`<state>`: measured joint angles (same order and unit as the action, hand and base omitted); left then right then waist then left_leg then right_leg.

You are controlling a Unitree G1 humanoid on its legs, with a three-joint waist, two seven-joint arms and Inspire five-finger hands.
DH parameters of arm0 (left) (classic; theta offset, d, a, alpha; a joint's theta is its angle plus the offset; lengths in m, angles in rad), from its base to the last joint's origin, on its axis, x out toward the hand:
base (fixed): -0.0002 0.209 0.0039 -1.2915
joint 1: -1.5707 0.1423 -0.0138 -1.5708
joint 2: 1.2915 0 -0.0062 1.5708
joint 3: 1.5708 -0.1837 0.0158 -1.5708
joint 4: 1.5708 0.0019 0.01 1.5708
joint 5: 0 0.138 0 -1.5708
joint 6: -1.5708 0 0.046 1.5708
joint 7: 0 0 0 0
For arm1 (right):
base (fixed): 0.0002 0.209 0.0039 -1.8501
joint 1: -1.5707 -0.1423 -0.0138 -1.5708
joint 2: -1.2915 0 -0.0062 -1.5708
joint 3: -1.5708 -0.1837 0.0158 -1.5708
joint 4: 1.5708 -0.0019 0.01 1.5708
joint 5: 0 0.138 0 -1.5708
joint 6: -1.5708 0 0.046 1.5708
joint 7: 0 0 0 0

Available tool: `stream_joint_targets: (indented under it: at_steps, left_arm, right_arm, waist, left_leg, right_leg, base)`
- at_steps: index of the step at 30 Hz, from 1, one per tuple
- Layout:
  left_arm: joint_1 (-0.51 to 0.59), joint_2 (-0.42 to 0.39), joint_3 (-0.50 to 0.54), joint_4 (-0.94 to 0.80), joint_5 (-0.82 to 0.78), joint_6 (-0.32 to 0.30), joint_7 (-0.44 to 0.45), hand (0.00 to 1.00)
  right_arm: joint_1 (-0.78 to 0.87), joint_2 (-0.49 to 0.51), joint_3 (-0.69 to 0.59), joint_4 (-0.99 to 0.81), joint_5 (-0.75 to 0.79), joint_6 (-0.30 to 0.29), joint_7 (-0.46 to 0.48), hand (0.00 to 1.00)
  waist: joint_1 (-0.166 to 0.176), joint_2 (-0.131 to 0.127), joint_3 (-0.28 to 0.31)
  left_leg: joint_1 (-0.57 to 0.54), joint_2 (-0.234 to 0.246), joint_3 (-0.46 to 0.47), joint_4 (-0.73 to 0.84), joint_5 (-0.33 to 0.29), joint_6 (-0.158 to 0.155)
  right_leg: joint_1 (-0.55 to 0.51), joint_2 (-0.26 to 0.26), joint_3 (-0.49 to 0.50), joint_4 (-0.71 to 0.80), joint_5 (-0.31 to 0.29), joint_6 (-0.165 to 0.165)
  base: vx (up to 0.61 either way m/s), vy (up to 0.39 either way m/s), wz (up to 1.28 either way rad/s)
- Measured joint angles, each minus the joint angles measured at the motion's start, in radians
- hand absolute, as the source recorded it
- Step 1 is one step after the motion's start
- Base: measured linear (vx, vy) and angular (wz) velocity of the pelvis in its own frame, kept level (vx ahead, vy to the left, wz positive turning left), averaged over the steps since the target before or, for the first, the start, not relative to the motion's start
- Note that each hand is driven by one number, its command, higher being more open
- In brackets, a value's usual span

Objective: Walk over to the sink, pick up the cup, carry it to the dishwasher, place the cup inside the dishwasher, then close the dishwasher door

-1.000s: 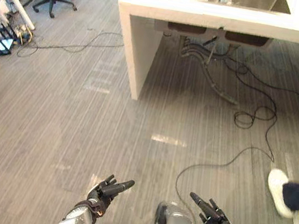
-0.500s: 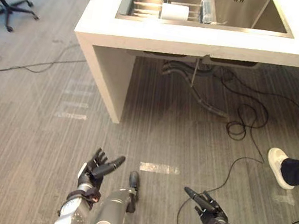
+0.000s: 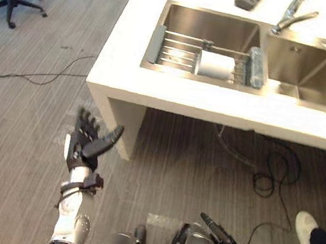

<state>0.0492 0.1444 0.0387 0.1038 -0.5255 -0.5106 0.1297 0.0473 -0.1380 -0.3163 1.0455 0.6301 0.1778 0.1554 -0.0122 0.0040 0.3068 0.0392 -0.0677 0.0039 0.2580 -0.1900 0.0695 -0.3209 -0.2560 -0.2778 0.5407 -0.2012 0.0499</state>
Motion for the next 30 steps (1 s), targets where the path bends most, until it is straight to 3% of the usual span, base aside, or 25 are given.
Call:
stream_joint_targets:
  at_steps: [2,3,4,6,10,14,18,20,22,23,25,30]
  left_arm:
    - [0.020,0.013,0.032,-0.112,0.000,-0.030,0.029,1.00]
    - [0.020,-0.003,0.048,-0.177,0.003,-0.050,0.044,1.00]
    - [0.022,-0.012,0.047,-0.236,0.009,-0.061,0.057,1.00]
    - [0.002,-0.008,0.025,-0.311,0.033,-0.066,0.057,1.00]
    - [-0.084,0.000,-0.066,-0.344,0.055,-0.052,0.011,1.00]
    - [-0.086,0.015,-0.114,-0.344,0.055,-0.006,0.005,1.00]
    - [-0.086,0.046,-0.174,-0.340,0.053,0.037,-0.005,1.00]
    - [-0.084,0.049,-0.183,-0.340,0.052,0.061,-0.024,1.00]
    - [-0.084,0.055,-0.184,-0.340,0.052,0.062,-0.045,1.00]
    - [-0.084,0.063,-0.184,-0.341,0.052,0.062,-0.056,1.00]
    - [-0.087,0.074,-0.180,-0.340,0.034,0.067,-0.081,1.00]
    - [-0.121,0.076,-0.184,-0.335,-0.010,0.124,-0.124,1.00]
  right_arm:
    - [0.051,0.015,-0.038,-0.003,0.015,0.009,0.011,1.00]
    - [0.066,0.004,-0.070,0.006,0.014,0.021,0.023,1.00]
    - [0.075,-0.005,-0.115,0.011,0.011,0.033,0.026,1.00]
    - [0.077,-0.007,-0.159,0.014,0.001,0.054,0.035,1.00]
    - [0.080,0.008,-0.213,0.025,-0.030,0.073,0.085,1.00]
    - [0.079,0.024,-0.228,0.028,-0.035,0.074,0.112,1.00]
    - [0.080,0.019,-0.226,0.039,-0.039,0.078,0.120,1.00]
    - [0.083,0.009,-0.206,0.045,-0.056,0.100,0.127,1.00]
    - [0.082,-0.005,-0.177,0.043,-0.078,0.122,0.141,1.00]
    - [0.082,-0.019,-0.165,0.042,-0.083,0.136,0.153,1.00]
    - [0.080,-0.029,-0.156,0.039,-0.079,0.145,0.155,1.00]
    - [0.090,-0.001,-0.211,0.045,-0.060,0.183,0.156,1.00]
  waist:
    - [0.000,-0.023,-0.027]
    - [0.012,0.002,-0.043]
    - [0.020,0.050,-0.066]
    - [0.018,0.080,-0.080]
    - [0.002,0.075,-0.079]
    - [-0.010,0.072,-0.082]
    - [-0.012,0.070,-0.082]
    - [-0.003,0.055,-0.076]
    - [0.000,0.046,-0.072]
    - [0.001,0.051,-0.075]
    - [0.002,0.064,-0.088]
    - [-0.020,0.055,-0.094]
  left_leg:
    - [0.023,-0.012,-0.029,0.034,-0.062,-0.038]
    - [0.023,0.003,-0.044,0.067,-0.107,-0.058]
    - [0.005,0.046,-0.050,0.083,-0.129,-0.088]
    - [0.023,0.075,-0.054,0.049,-0.123,-0.096]
    - [0.064,0.098,-0.078,-0.006,-0.099,-0.107]
    - [0.062,0.099,-0.073,-0.008,-0.099,-0.108]
    - [0.002,0.111,-0.036,0.139,-0.094,-0.120]
    - [-0.028,0.115,-0.015,0.208,-0.145,-0.121]
    - [-0.079,0.112,-0.010,0.206,-0.153,-0.116]
    - [-0.119,0.122,0.013,0.160,-0.130,-0.125]
    - [-0.112,0.139,0.076,0.062,0.019,-0.109]
    - [-0.078,0.090,0.092,-0.077,0.079,-0.090]
  right_leg:
    - [0.016,-0.001,0.002,-0.073,0.180,-0.016]
    - [0.030,0.009,-0.018,-0.074,0.151,-0.041]
    - [0.036,0.045,-0.040,-0.087,0.135,-0.048]
    - [0.052,0.071,-0.073,-0.090,0.109,-0.066]
    - [0.078,0.084,-0.099,-0.076,0.059,-0.082]
    - [0.060,0.091,-0.089,-0.060,0.023,-0.079]
    - [0.097,0.112,-0.079,-0.117,0.030,-0.104]
    - [0.170,0.128,-0.040,-0.182,0.044,-0.125]
    - [0.207,0.129,-0.003,-0.203,0.044,-0.124]
    - [0.215,0.131,0.024,-0.205,0.048,-0.107]
    - [0.214,0.138,0.069,-0.196,0.054,-0.049]
    - [0.217,0.105,0.078,-0.296,0.105,-0.008]
  base:
    - [0.36,-0.282,0.40]
    - [0.38,-0.324,0.23]
    - [0.42,-0.331,0.16]
    - [0.36,-0.239,0.21]
    - [0.18,-0.139,0.18]
    - [0.05,-0.048,-0.04]
    - [0.06,-0.013,-0.11]
    - [0.07,0.025,-0.38]
    - [0.07,0.085,-0.57]
    - [0.11,0.153,-0.72]
    - [0.13,0.158,-0.67]
    - [0.15,0.127,-0.09]
